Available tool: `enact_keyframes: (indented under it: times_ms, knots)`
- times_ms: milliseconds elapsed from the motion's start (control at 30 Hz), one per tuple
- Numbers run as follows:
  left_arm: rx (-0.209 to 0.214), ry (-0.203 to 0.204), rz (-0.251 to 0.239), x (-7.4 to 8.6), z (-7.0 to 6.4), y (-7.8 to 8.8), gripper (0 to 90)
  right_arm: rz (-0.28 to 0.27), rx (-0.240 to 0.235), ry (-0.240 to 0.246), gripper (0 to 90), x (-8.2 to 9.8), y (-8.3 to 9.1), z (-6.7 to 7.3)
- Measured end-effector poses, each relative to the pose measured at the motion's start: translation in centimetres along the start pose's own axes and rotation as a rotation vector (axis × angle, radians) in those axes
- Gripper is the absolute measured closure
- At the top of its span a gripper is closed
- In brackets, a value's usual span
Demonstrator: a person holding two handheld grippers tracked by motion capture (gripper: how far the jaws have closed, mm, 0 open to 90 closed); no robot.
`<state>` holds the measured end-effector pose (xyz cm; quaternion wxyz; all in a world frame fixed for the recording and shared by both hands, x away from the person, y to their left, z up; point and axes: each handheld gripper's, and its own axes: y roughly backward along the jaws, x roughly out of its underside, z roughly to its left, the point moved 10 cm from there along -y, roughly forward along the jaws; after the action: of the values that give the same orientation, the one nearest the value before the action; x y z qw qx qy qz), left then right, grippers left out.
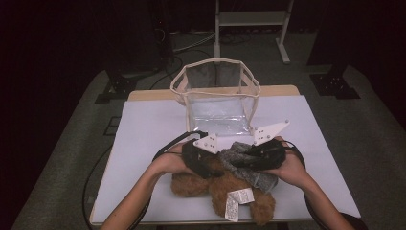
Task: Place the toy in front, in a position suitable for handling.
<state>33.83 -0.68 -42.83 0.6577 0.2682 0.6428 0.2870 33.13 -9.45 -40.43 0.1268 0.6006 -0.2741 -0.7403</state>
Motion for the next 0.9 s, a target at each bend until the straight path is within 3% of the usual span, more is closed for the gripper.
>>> enact_keyframes:
  times_ms: [100,300,700,800,900]
  knots:
    - [0.010,-0.005,0.016,-0.1,-0.2,-0.1,28.6,-0.021,0.020,-0.002,72.8,0.2,1.3,-0.1]
    - [0.029,-0.022,0.032,0.1,-1.1,-0.1,28.6,-0.063,0.053,-0.053,73.1,1.7,3.3,-0.7]
    - [0.050,-0.033,0.031,0.6,-2.1,0.2,28.1,-0.051,0.103,-0.059,73.3,1.9,3.6,-1.5]
    - [0.046,-0.042,0.034,0.7,-2.6,0.3,28.1,-0.039,0.093,-0.056,73.7,1.9,3.2,-1.4]
    - [0.037,-0.038,0.032,0.4,-2.7,0.4,25.2,-0.014,0.053,-0.052,74.0,2.2,2.2,-0.5]
